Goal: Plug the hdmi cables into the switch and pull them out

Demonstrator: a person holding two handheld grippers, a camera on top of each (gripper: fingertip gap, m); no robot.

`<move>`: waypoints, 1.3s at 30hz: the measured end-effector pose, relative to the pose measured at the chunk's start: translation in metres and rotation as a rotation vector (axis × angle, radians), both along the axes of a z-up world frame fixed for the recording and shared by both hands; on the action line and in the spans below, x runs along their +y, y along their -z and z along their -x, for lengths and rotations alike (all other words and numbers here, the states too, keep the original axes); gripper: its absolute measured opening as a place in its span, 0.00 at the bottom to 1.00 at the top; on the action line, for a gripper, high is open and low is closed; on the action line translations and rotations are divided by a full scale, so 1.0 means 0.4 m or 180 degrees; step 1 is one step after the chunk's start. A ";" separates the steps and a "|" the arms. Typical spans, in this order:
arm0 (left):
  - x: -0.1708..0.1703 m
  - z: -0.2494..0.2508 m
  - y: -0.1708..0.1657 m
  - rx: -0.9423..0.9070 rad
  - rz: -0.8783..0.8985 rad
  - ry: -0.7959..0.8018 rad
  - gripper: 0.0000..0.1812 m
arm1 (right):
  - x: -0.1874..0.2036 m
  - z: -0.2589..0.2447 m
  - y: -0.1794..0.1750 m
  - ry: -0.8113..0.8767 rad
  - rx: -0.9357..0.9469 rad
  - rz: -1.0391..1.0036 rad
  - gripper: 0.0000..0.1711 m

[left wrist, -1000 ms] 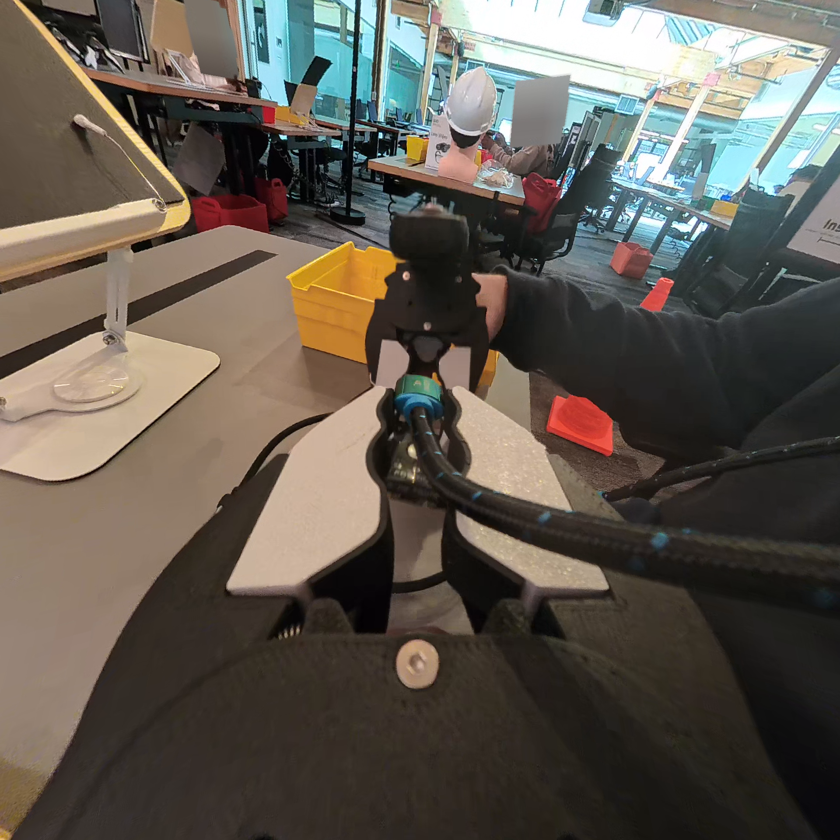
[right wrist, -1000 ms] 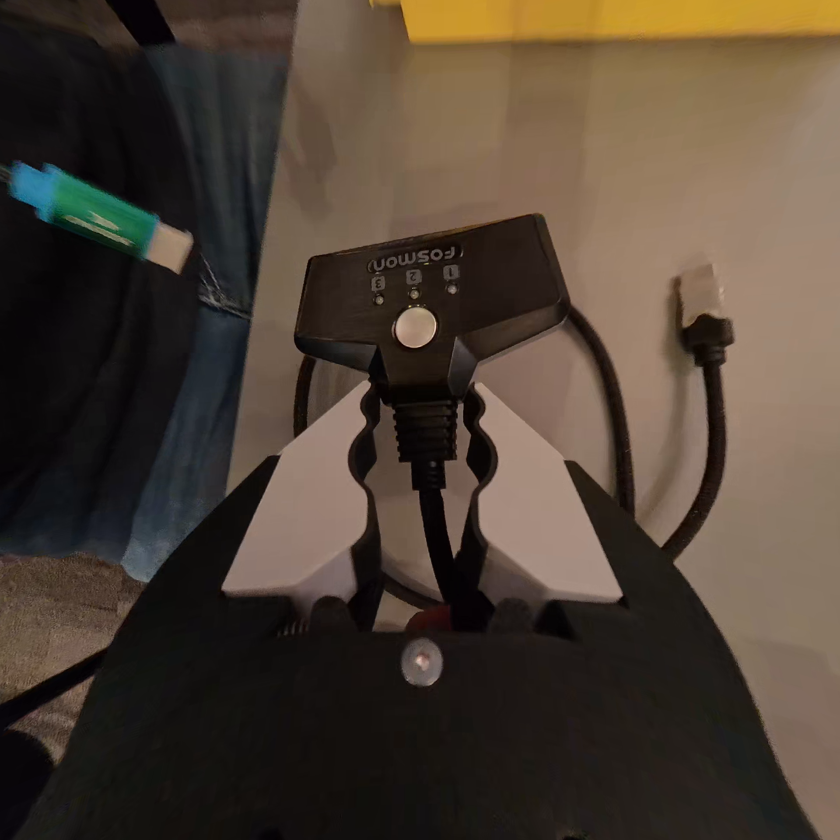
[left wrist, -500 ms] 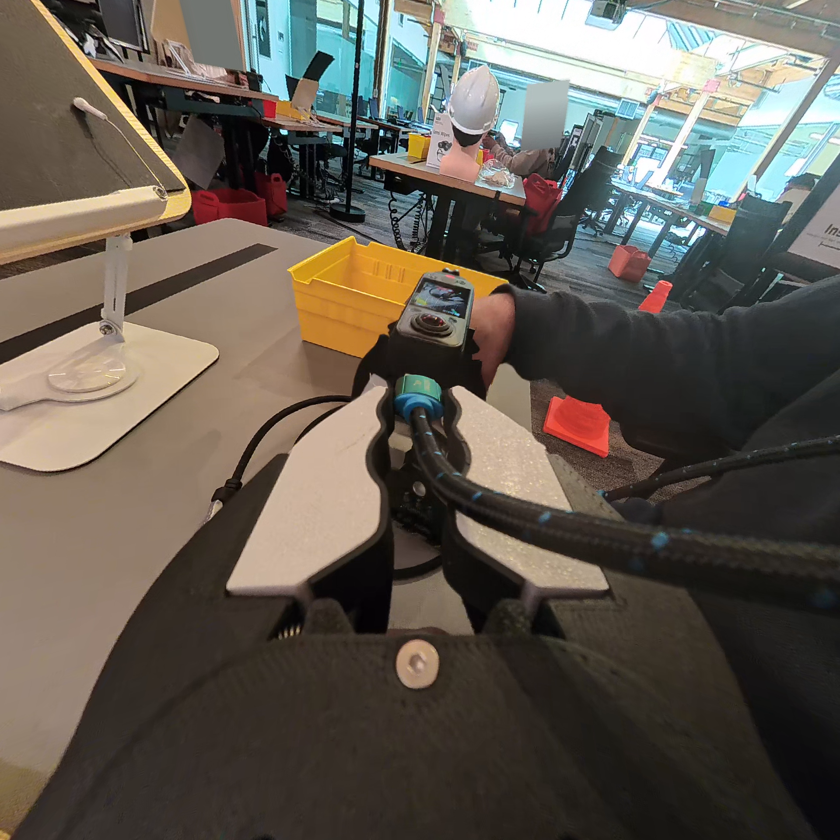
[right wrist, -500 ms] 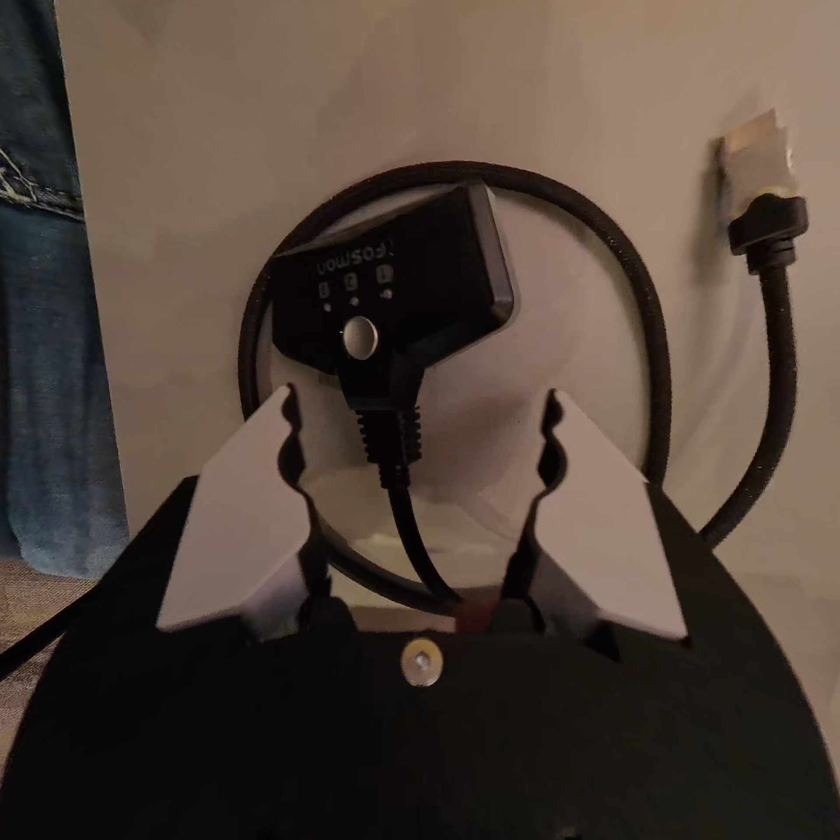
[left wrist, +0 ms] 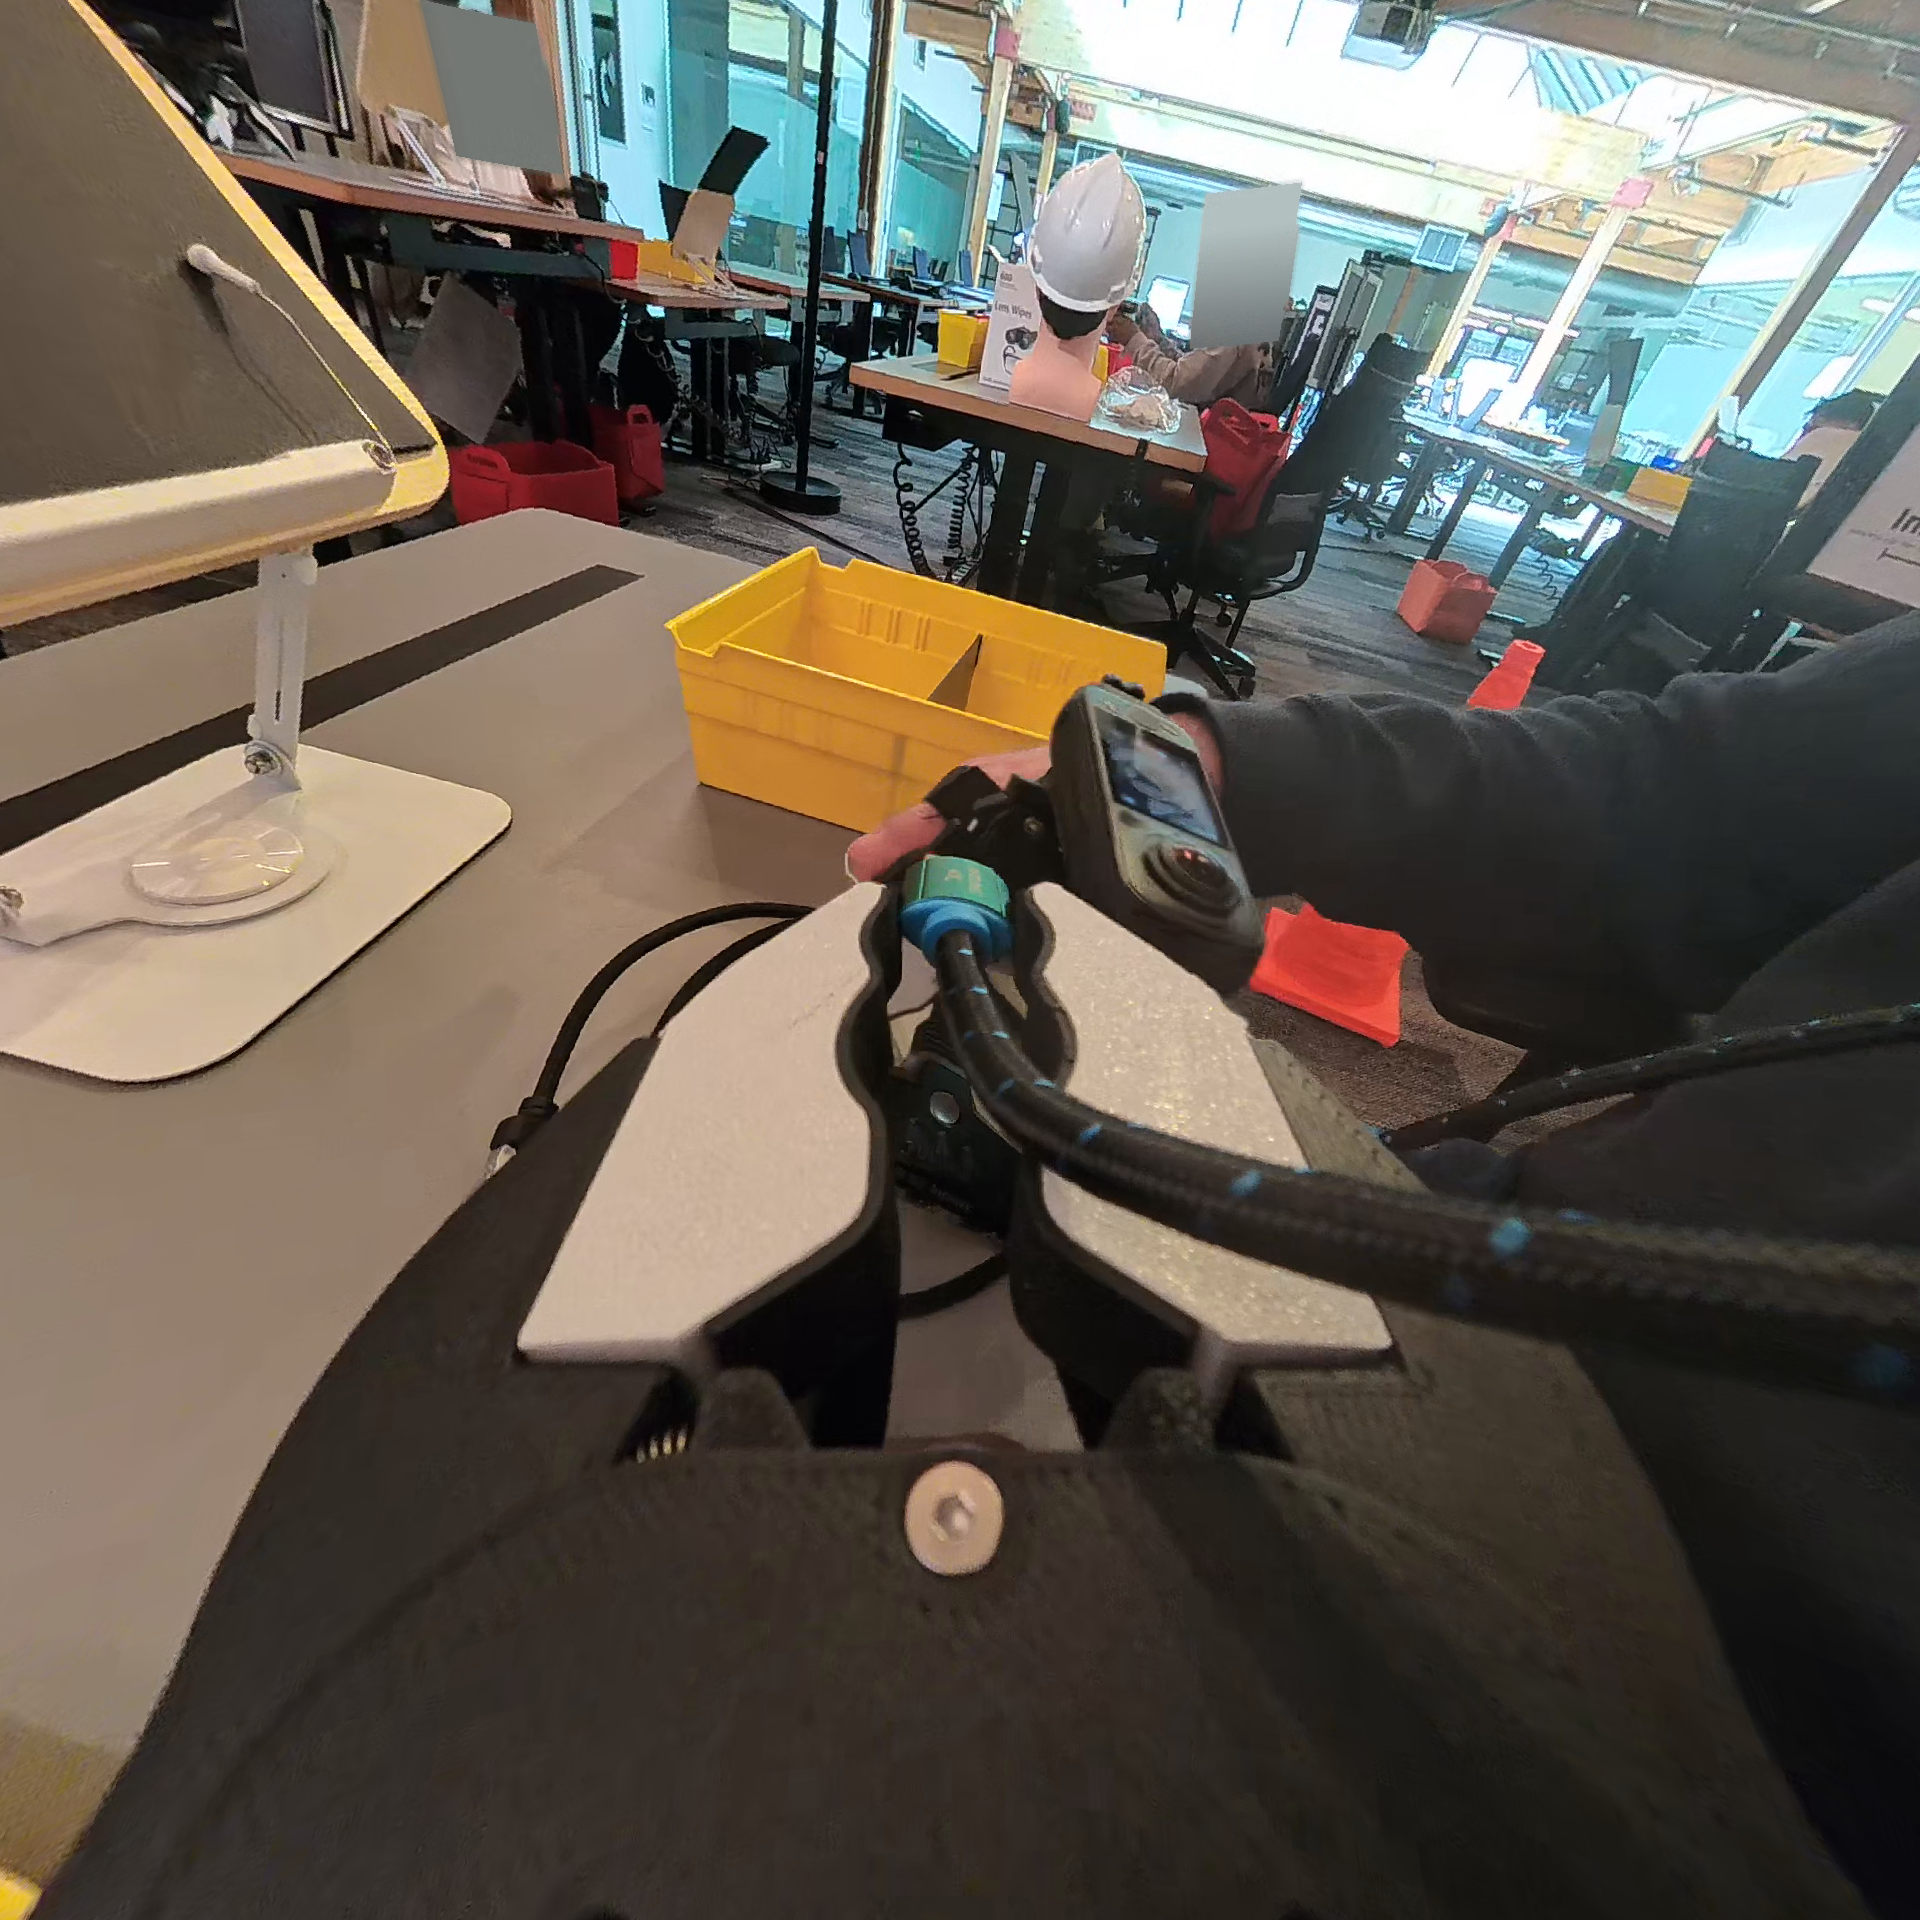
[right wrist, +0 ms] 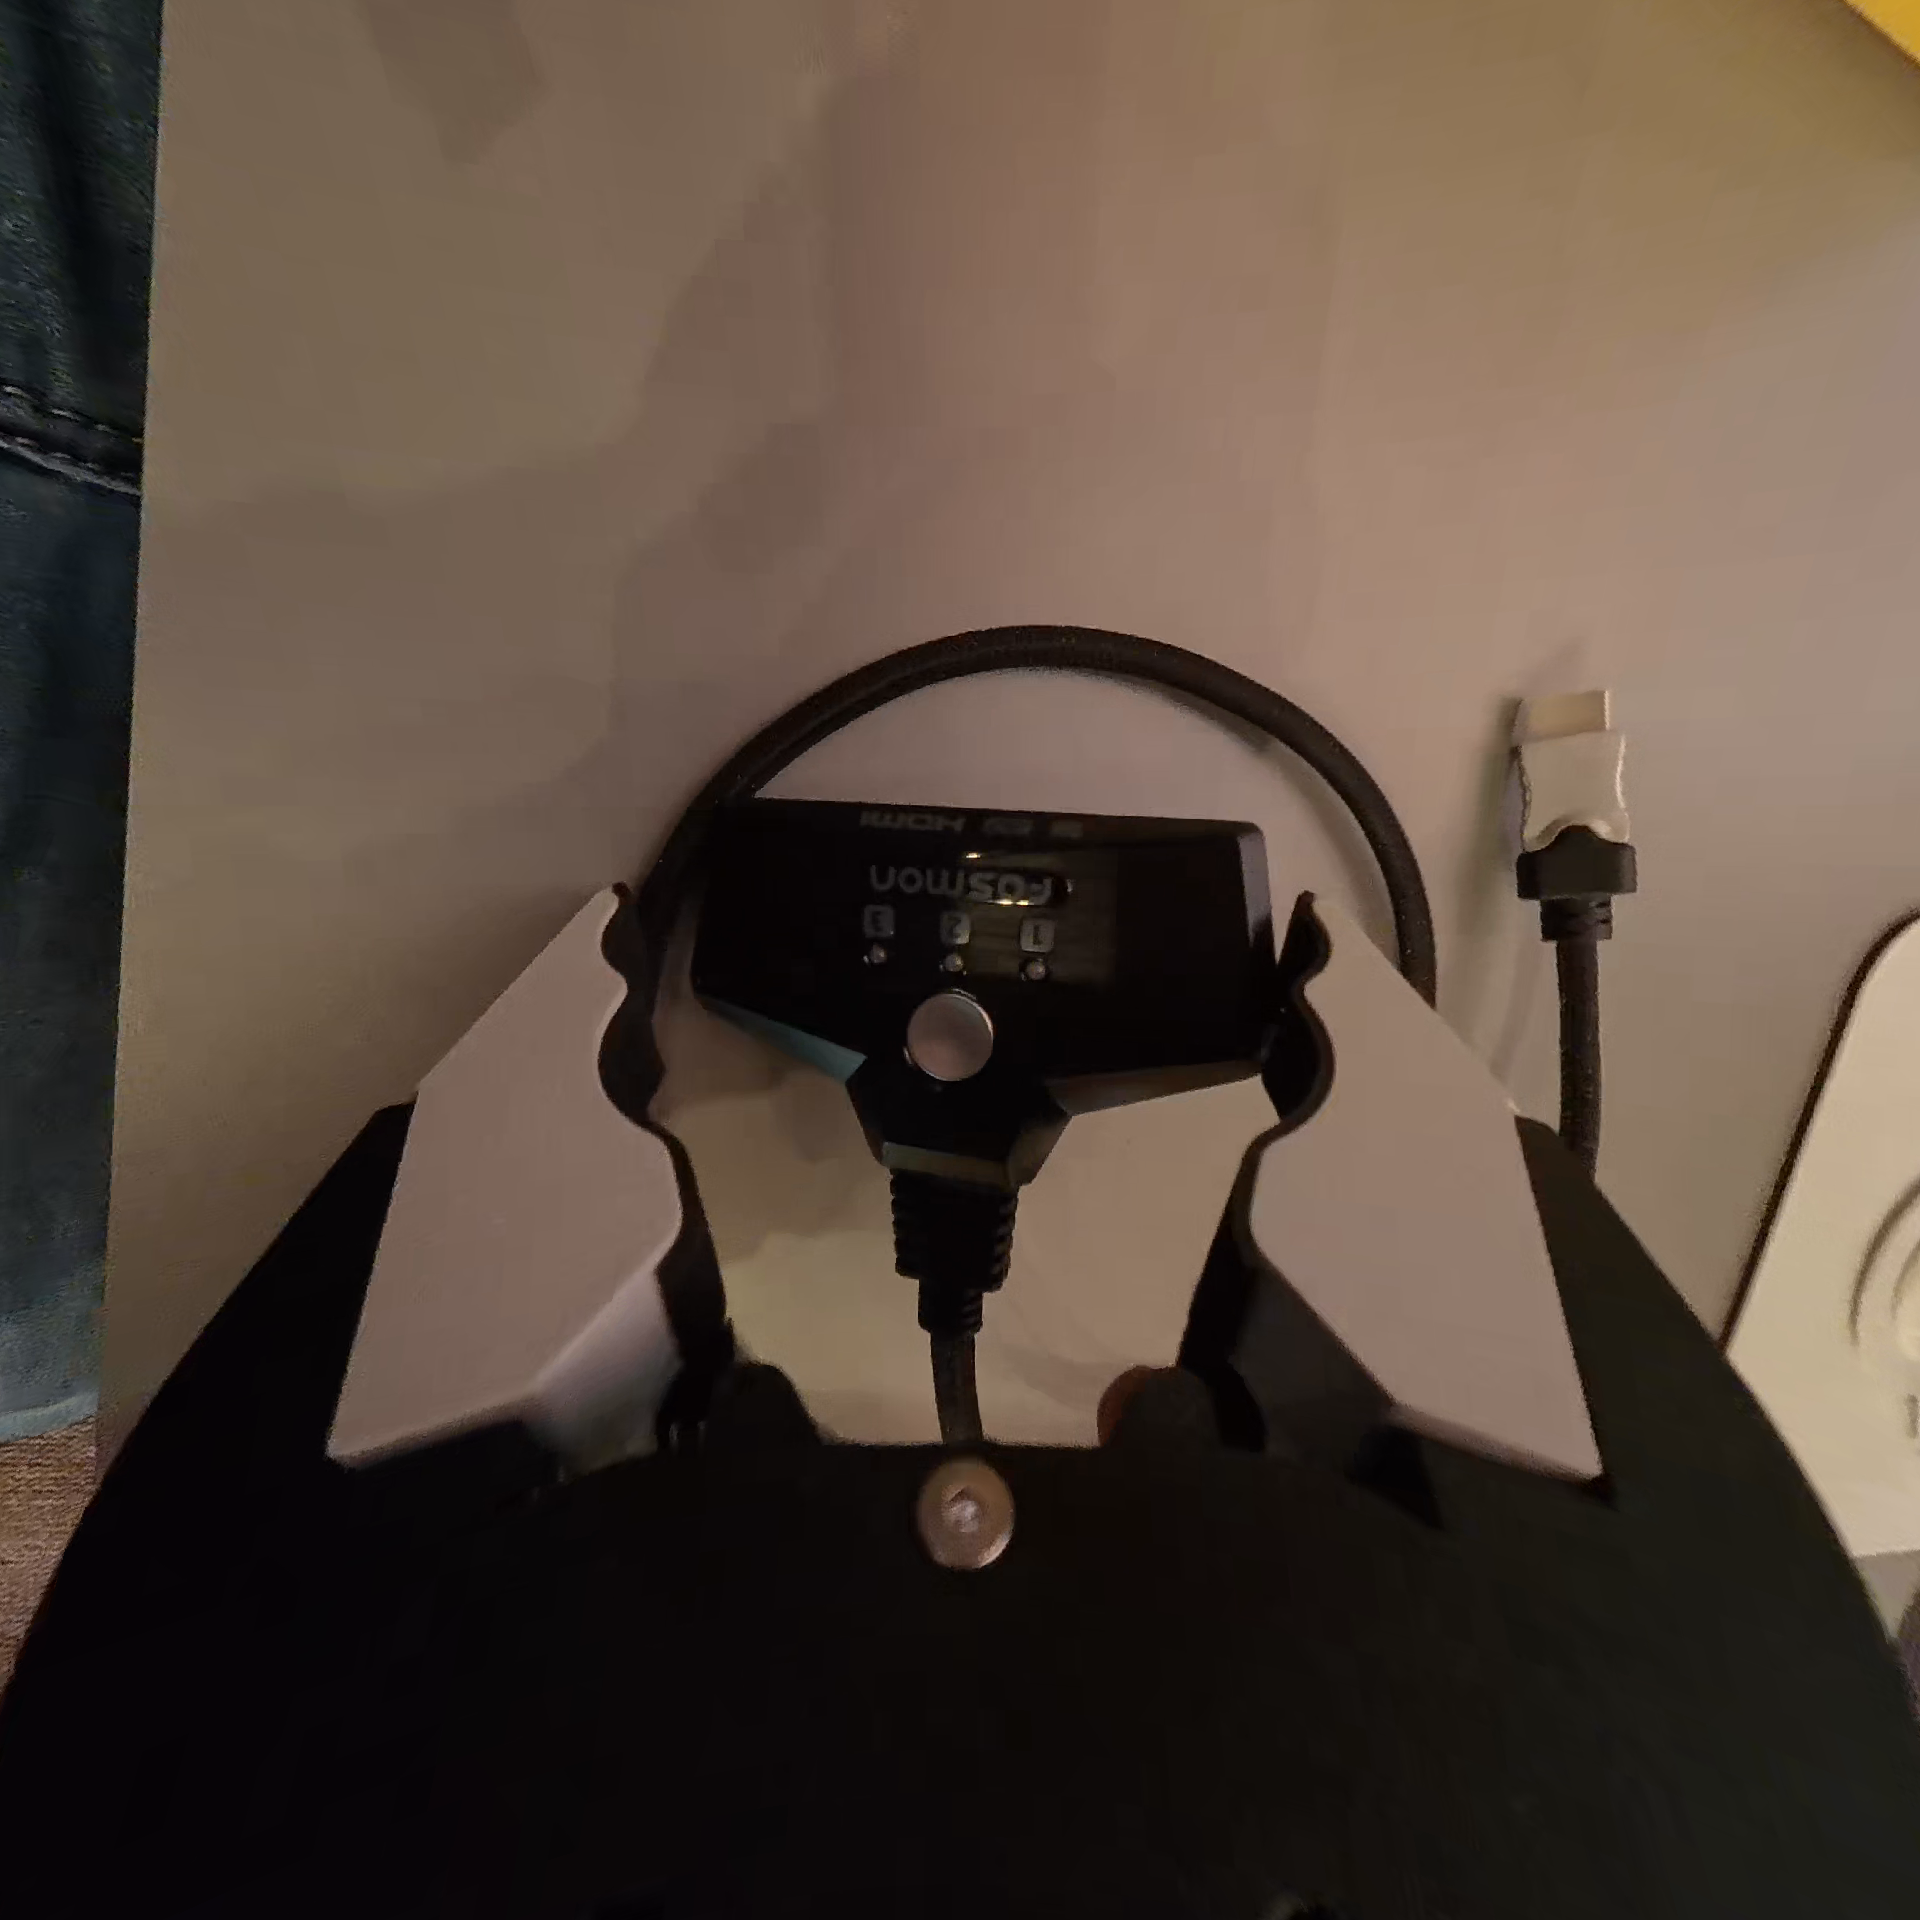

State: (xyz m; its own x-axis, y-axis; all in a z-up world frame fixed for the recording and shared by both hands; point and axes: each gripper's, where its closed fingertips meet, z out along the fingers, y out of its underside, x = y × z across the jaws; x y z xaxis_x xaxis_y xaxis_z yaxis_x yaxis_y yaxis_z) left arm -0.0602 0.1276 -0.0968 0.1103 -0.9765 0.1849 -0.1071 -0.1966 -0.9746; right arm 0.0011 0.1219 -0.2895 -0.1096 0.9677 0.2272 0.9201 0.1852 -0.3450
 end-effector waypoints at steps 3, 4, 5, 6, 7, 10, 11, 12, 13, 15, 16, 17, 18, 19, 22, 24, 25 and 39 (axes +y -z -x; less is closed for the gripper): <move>0.001 -0.001 0.004 0.0003 0.0016 0.0009 0.11 | 0.005 -0.010 -0.010 -0.0001 0.0071 0.0146 0.64; 0.002 -0.002 0.006 0.0007 0.0021 0.0012 0.11 | 0.005 -0.019 -0.008 -0.0026 -0.0008 0.0178 0.61; 0.002 -0.002 0.007 0.0009 0.0023 0.0015 0.11 | 0.009 -0.025 -0.007 -0.0018 -0.0059 0.0190 0.63; 0.002 -0.002 0.007 0.0011 0.0021 0.0014 0.11 | 0.011 -0.033 -0.002 0.0026 -0.0141 0.0230 0.67; 0.003 -0.001 0.007 0.0011 0.0021 0.0011 0.11 | 0.014 -0.043 0.007 0.0070 -0.0250 0.0242 0.71; 0.006 0.001 0.007 0.0009 0.0025 0.0000 0.11 | 0.006 -0.048 0.020 0.0035 -0.0328 0.0160 0.78; 0.006 0.001 0.008 0.0008 0.0027 -0.0001 0.11 | 0.002 -0.050 0.021 0.0011 -0.0328 0.0110 0.79; 0.007 0.001 0.009 0.0009 0.0032 0.0000 0.11 | -0.006 -0.048 0.019 -0.0007 -0.0258 0.0108 0.78; 0.008 0.001 0.010 0.0009 0.0035 0.0000 0.11 | -0.006 -0.050 0.015 0.0002 -0.0211 0.0069 0.76; 0.007 -0.001 0.014 0.0017 0.0044 0.0010 0.11 | 0.002 -0.059 0.010 -0.0008 -0.0220 -0.0103 0.77; 0.006 -0.003 0.016 0.0023 0.0046 0.0015 0.11 | 0.005 -0.058 0.004 -0.0032 -0.0239 -0.0216 0.77; 0.005 -0.005 0.018 0.0029 0.0047 0.0020 0.11 | 0.007 -0.060 -0.002 -0.0067 -0.0326 -0.0338 0.76; 0.004 -0.006 0.019 0.0036 0.0046 0.0021 0.11 | 0.004 -0.057 -0.008 -0.0113 -0.0402 -0.0420 0.76; 0.004 -0.007 0.019 0.0040 0.0045 0.0021 0.11 | 0.002 -0.051 -0.013 -0.0156 -0.0465 -0.0502 0.77; 0.003 -0.007 0.015 0.0035 0.0030 0.0014 0.11 | -0.007 -0.038 -0.013 -0.0209 -0.0632 -0.0655 0.75; 0.002 -0.006 0.011 0.0024 0.0025 0.0011 0.11 | -0.010 -0.039 -0.012 -0.0217 -0.0700 -0.0675 0.67; 0.002 -0.005 0.010 0.0022 0.0023 0.0010 0.11 | -0.013 -0.042 -0.009 -0.0232 -0.0716 -0.0629 0.64; 0.002 -0.003 0.008 0.0015 0.0018 0.0011 0.11 | -0.001 -0.047 0.028 0.0244 -0.0748 0.0236 0.66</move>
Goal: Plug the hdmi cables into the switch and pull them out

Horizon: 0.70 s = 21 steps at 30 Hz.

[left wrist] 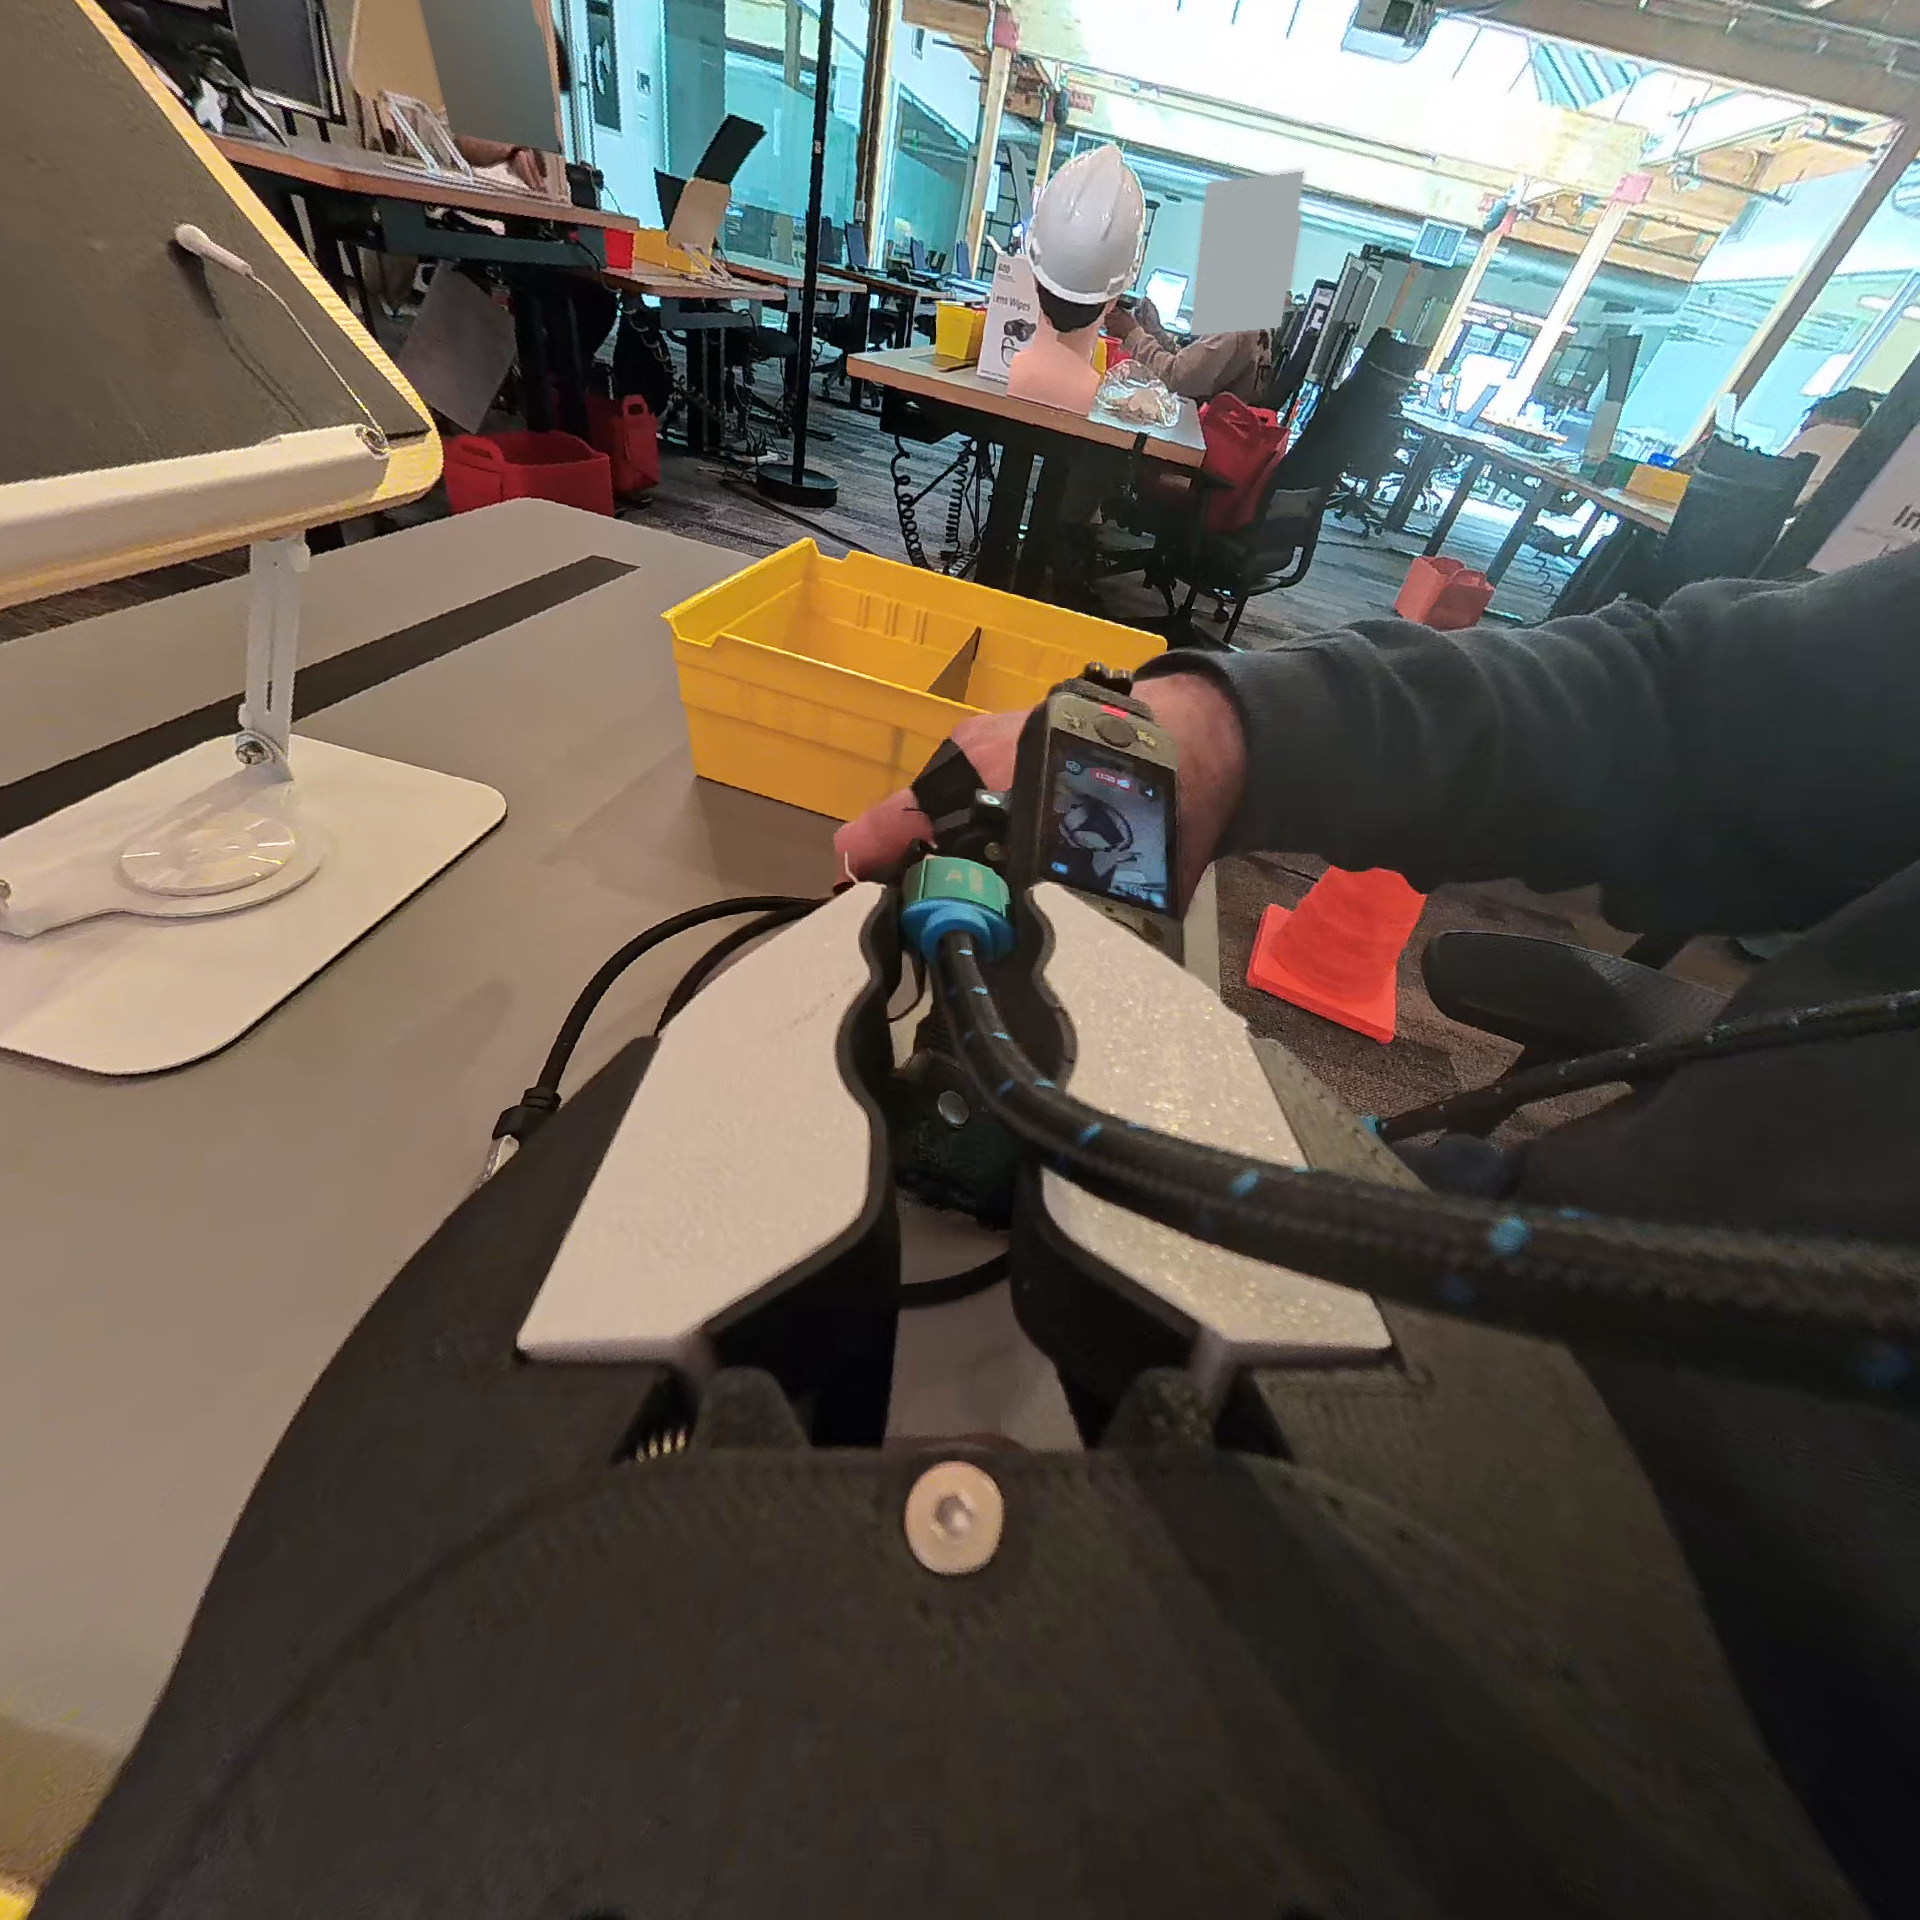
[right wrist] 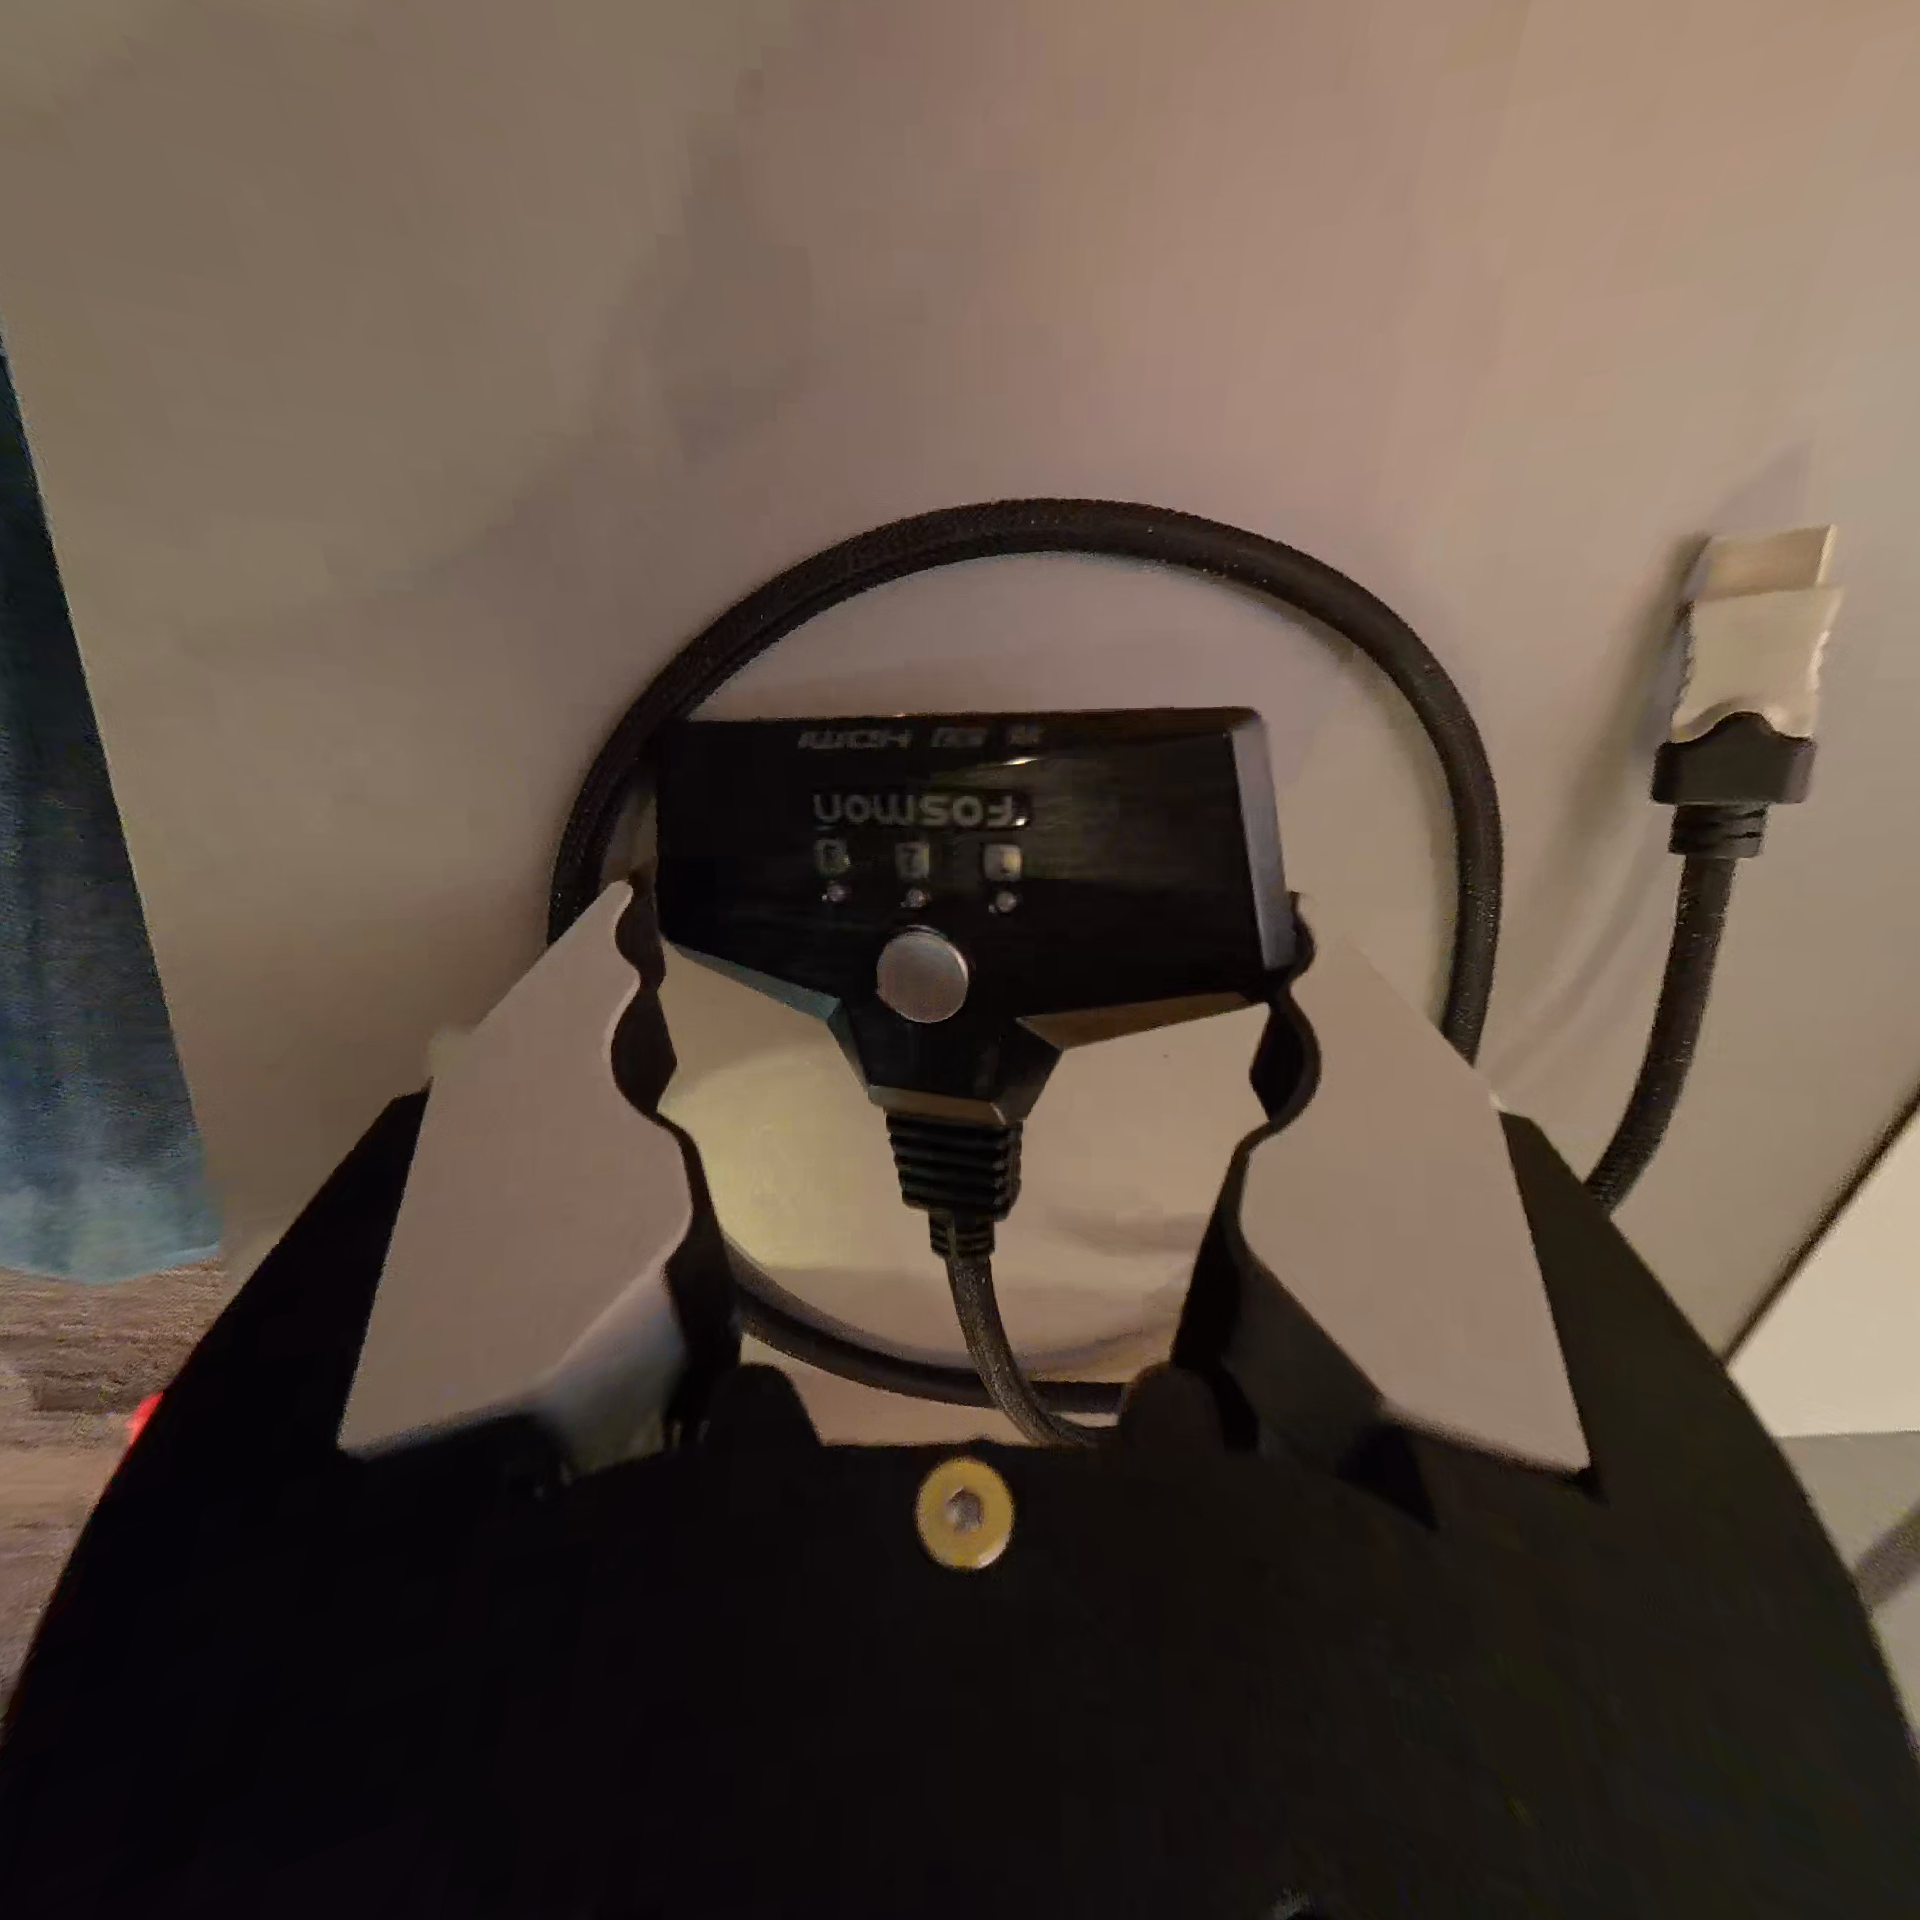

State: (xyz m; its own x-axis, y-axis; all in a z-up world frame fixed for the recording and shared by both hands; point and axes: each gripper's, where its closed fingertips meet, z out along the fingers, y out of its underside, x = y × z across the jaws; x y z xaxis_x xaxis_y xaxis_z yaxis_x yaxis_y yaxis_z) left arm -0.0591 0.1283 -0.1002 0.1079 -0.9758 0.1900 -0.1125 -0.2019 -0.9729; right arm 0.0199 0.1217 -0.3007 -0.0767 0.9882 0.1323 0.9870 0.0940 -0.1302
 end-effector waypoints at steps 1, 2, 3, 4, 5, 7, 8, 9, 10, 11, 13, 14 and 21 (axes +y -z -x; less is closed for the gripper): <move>0.000 -0.001 0.001 0.0000 0.0003 0.0002 0.11 | -0.002 0.001 0.000 0.0024 0.0020 0.0015 0.66; -0.001 -0.001 0.001 0.0002 0.0004 0.0005 0.11 | -0.002 0.000 0.000 0.0050 0.0017 0.0010 0.66; -0.001 -0.002 0.002 0.0002 0.0006 0.0007 0.11 | 0.000 0.001 -0.001 0.0055 0.0034 -0.0013 0.65; -0.002 -0.003 0.003 0.0002 0.0009 0.0010 0.11 | 0.002 0.004 -0.003 0.0060 0.0072 -0.0042 0.65; -0.002 -0.004 0.003 0.0006 0.0010 0.0013 0.11 | 0.003 0.003 -0.003 0.0083 0.0108 -0.0051 0.65; -0.003 -0.004 0.005 0.0014 0.0003 0.0010 0.11 | 0.012 0.003 -0.005 0.0190 0.0240 -0.0061 0.65; -0.003 -0.004 0.004 0.0013 0.0003 0.0006 0.11 | 0.013 0.004 -0.004 0.0210 0.0335 -0.0035 0.65; -0.002 -0.003 0.003 0.0009 0.0004 0.0003 0.11 | 0.012 0.005 -0.004 0.0238 0.0424 0.0008 0.65; -0.002 -0.003 0.002 0.0007 0.0002 0.0001 0.11 | 0.015 0.003 -0.003 0.0291 0.0488 0.0031 0.65; -0.001 -0.003 0.002 0.0007 0.0000 -0.0003 0.11 | 0.016 0.001 -0.003 0.0313 0.0524 0.0047 0.65; 0.000 -0.004 0.004 0.0006 0.0009 -0.0001 0.11 | 0.015 0.001 -0.006 0.0292 0.0588 0.0044 0.64; 0.000 -0.004 0.006 0.0010 0.0014 -0.0001 0.11 | 0.010 0.005 -0.008 0.0307 0.0662 0.0115 0.64; 0.001 -0.006 0.008 0.0014 0.0024 0.0002 0.11 | 0.011 0.013 -0.013 0.0343 0.0849 0.0156 0.63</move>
State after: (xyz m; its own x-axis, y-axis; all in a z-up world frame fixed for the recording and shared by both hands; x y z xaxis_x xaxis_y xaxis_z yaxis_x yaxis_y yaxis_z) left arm -0.0567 0.1287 -0.1036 0.1081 -0.9744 0.1970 -0.1168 -0.2092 -0.9709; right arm 0.0146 0.1260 -0.2957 0.0603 0.9945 0.0854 0.9212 -0.0225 -0.3883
